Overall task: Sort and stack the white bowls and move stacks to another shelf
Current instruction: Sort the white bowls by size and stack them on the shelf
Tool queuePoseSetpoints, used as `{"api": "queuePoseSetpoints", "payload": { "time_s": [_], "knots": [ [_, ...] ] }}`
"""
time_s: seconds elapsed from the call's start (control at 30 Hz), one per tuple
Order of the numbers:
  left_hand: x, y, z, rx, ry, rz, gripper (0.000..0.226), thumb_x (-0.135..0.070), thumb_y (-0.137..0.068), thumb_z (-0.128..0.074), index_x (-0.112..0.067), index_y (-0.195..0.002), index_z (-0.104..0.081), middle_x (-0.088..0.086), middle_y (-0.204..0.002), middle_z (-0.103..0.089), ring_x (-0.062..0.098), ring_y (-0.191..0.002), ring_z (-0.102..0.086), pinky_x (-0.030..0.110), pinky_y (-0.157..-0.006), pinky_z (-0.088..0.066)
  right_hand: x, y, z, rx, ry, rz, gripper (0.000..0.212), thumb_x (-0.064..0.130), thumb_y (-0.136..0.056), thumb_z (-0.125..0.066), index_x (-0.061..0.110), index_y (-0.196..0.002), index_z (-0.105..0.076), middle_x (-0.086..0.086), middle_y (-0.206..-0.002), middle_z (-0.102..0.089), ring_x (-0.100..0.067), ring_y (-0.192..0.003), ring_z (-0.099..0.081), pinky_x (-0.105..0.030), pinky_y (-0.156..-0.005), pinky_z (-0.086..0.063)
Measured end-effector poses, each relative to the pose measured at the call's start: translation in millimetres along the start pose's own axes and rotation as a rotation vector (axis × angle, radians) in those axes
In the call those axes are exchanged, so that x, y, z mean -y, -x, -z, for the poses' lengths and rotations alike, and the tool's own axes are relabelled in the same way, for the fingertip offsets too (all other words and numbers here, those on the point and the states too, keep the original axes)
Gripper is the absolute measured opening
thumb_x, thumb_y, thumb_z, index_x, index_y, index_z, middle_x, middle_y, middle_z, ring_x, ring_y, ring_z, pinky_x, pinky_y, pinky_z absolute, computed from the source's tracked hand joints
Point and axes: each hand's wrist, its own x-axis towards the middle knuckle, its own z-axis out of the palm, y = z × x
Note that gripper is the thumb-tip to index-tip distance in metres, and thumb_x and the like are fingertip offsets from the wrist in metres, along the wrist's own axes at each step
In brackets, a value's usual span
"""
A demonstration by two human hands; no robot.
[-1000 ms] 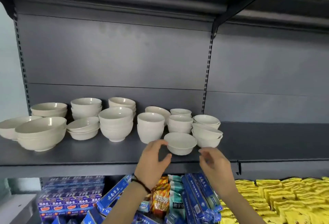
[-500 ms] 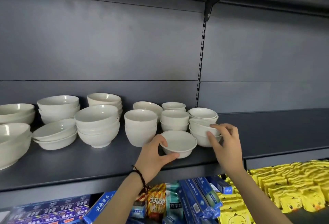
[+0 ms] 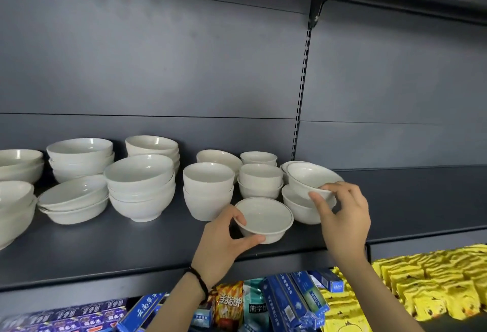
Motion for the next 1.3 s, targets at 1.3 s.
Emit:
{"api": "queuePoseSetpoints", "payload": {
  "time_s": [1.3],
  "knots": [
    [-12,1,-8,0.036,0.025,0.012,0.108,-0.064,-0.057,-0.080,-0.049,-0.140,-0.012,-0.043,-0.134,-0.032,-0.027,-0.124,-0.030,-0.002,-0.094,-0.031,11,46,-13,0.377,-0.398,0.138,0.024,0.040,-0.086,-0.066,0.029,-0.106,-0.071,0.015,-0.112,-0.065,-0.009,-0.113,-0.060,-0.031,-0.096,-0.050]
  ]
}}
